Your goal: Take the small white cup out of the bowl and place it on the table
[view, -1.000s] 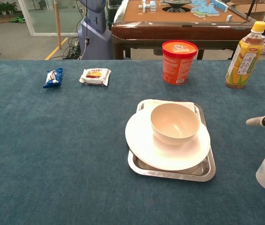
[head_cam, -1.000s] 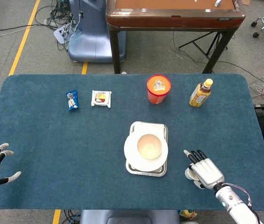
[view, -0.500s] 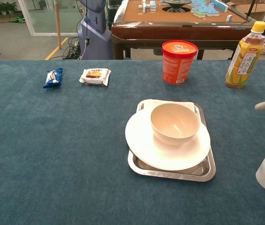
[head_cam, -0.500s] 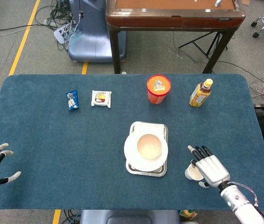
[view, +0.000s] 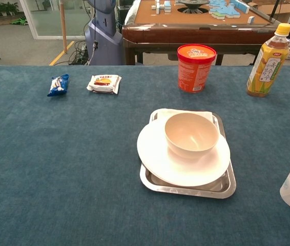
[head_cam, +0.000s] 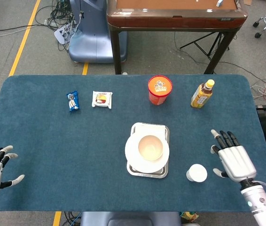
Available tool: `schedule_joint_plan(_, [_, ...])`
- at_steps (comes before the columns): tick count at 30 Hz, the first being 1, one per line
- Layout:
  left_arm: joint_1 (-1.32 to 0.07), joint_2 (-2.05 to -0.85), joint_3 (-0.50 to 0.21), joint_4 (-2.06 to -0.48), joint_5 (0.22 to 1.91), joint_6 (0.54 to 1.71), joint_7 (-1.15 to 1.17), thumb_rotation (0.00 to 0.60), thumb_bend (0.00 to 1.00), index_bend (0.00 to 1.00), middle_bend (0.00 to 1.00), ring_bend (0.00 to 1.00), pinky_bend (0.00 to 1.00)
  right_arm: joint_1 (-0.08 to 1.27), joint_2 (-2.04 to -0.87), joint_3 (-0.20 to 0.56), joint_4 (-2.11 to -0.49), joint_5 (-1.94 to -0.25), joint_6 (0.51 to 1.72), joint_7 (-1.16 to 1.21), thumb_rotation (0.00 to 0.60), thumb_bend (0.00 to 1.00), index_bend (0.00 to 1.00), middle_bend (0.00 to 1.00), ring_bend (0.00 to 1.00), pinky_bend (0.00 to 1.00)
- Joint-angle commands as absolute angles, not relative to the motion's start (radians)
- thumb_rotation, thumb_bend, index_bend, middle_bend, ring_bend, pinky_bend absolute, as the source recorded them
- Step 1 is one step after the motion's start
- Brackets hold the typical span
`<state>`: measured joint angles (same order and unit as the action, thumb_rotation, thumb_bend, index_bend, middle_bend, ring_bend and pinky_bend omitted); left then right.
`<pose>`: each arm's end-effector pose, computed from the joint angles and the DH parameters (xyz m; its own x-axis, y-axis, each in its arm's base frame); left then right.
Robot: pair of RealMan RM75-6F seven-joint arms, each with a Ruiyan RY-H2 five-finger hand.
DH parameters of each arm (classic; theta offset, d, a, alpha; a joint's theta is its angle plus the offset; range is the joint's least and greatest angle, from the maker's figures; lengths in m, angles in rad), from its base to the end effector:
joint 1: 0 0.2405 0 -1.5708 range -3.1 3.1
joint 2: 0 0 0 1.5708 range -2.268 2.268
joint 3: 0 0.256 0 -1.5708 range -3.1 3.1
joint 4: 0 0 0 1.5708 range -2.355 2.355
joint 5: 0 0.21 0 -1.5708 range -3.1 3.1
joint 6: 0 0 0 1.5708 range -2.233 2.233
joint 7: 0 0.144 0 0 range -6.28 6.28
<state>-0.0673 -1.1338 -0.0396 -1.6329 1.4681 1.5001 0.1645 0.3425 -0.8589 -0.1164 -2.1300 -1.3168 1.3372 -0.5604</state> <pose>-0.3129 0.1729 0.1546 0.5084 0.0126 0.8610 0.8603 0.0358 -0.5085 -0.2225 -0.1946 0.1618 0.6688 -0.2190 0.7104 -0.7430 -0.1644 0.6488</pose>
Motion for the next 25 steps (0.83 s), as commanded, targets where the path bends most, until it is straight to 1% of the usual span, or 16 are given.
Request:
schedule_joint_plan(1, [-0.067, -1.138, -0.037, -1.632, 1.473, 1.502, 0.172, 0.6, 0.03, 0.36, 0.21, 0.15, 0.43, 0.286, -0.867, -0.102, -2.087, -1.342, 1.395, -0.499, 0.6, 0.22, 0.41, 0.07, 0.0, 0.0])
schedule_joint_plan(6, [-0.066, -1.151, -0.037, -1.625, 1.488, 1.515, 0.177, 0.6, 0.03, 0.36, 0.21, 0.15, 0.43, 0.218, -0.894, -0.095, -2.005, -1.345, 1.454, -0.396, 0.6, 0.24, 0.41, 0.08, 0.0, 0.0])
schedule_joint_plan(13, [-0.073, -1.168, -0.036, -1.608, 1.492, 1.505, 0.181, 0.6, 0.03, 0.36, 0.21, 0.15, 0.43, 0.188, -0.893, -0.056, -1.943, -1.326, 1.466, -0.305, 0.6, 0.25, 0.41, 0.1, 0.0, 0.0])
schedule_joint_plan(25, [-0.076, -1.167, -0.034, -1.614, 1.494, 1.5, 0.18, 0.6, 0.03, 0.36, 0.21, 0.15, 0.43, 0.177, -0.895, -0.029, -1.922, -1.305, 1.412, -0.281, 0.6, 0.25, 0.41, 0.1, 0.0, 0.0])
